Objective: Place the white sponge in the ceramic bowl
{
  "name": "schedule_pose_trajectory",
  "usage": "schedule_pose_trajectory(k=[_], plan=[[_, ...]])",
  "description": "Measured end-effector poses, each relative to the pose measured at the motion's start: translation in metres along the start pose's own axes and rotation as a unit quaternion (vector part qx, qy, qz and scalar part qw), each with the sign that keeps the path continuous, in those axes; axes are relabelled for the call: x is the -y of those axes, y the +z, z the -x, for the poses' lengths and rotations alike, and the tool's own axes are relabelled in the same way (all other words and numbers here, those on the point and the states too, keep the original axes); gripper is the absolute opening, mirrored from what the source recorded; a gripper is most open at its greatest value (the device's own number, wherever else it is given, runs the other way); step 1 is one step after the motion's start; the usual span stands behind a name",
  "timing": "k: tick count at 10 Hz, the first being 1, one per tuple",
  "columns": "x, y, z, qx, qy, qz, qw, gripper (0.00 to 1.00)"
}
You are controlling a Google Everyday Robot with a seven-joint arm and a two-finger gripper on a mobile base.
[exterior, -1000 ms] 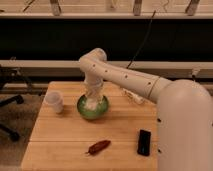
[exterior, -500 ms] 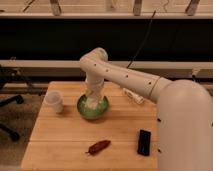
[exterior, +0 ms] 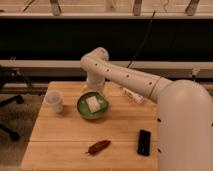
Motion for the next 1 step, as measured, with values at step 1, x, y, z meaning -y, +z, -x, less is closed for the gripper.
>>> schedule_pose_trajectory(k=[1], plan=[[0.0003, -0.0007, -0.0003, 0.0, 0.0, 0.0, 1.0, 0.8]])
